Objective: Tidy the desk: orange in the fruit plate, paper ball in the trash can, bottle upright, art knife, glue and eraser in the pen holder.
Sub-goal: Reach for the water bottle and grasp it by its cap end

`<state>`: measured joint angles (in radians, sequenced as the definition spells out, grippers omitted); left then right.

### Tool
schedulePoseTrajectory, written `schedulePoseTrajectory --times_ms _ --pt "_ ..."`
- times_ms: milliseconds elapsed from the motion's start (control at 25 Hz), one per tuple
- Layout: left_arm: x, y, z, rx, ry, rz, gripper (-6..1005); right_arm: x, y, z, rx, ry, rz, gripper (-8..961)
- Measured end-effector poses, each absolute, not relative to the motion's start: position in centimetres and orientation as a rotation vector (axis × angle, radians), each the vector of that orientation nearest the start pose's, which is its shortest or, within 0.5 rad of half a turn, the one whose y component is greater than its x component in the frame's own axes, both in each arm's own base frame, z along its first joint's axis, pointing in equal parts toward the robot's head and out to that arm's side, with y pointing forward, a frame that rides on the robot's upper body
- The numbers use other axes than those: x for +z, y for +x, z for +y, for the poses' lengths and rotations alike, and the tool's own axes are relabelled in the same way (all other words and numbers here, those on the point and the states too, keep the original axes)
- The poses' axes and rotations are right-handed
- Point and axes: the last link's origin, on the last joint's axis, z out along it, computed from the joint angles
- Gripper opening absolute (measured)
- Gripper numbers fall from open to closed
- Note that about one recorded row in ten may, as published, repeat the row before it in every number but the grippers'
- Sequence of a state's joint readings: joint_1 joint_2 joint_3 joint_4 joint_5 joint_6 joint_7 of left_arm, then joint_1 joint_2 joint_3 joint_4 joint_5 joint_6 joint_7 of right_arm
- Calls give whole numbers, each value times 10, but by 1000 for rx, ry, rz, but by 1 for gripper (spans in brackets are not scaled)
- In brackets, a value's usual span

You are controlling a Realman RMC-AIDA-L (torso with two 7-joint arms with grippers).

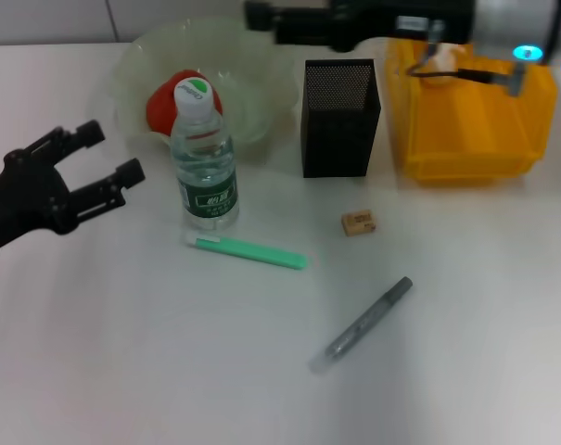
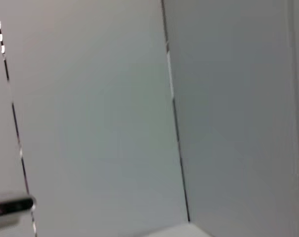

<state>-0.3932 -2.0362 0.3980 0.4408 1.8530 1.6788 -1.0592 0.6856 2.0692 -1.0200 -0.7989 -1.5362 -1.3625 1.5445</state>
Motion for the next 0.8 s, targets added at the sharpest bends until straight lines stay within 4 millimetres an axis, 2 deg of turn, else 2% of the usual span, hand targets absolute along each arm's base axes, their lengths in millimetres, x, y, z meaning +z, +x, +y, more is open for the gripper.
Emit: schedulePoseTrajectory --times_ms 40,80,120,160,200,240,280,320,360,400,480,600,800 --pt "31 -306 289 -1049 -2348 -555 859 15 134 397 1021 -2643 382 753" --pt "31 -301 292 -1065 -2352 -545 859 29 152 389 1087 -2600 424 753" --pt "31 -301 292 -1065 -2352 -545 859 29 152 389 1087 -2600 424 753" --pt "31 -299 294 -1067 -2356 -538 859 36 171 378 1119 -2578 441 753" --pt "32 -297 296 -1069 -2363 -526 860 36 171 378 1119 -2578 441 753" --pt "32 -297 296 -1069 -2363 -526 860 39 180 372 1123 -2573 436 753" --pt "33 -295 299 -1068 -2371 -512 860 42 199 356 1127 -2570 415 753" --pt "35 -293 302 -1067 -2377 -505 860 42 199 356 1127 -2570 415 753" --pt "35 -293 303 -1067 -2381 -503 860 43 215 342 1117 -2558 399 753" --pt "35 -292 304 -1067 -2384 -503 860 43 215 342 1117 -2558 399 753" --pt "37 -293 307 -1048 -2384 -508 860 43 232 329 1088 -2555 387 753" --pt "35 -295 310 -1022 -2379 -515 860 41 240 322 1051 -2580 383 753" --pt "22 -292 317 -967 -2380 -497 860 35 253 311 950 -2674 394 753"
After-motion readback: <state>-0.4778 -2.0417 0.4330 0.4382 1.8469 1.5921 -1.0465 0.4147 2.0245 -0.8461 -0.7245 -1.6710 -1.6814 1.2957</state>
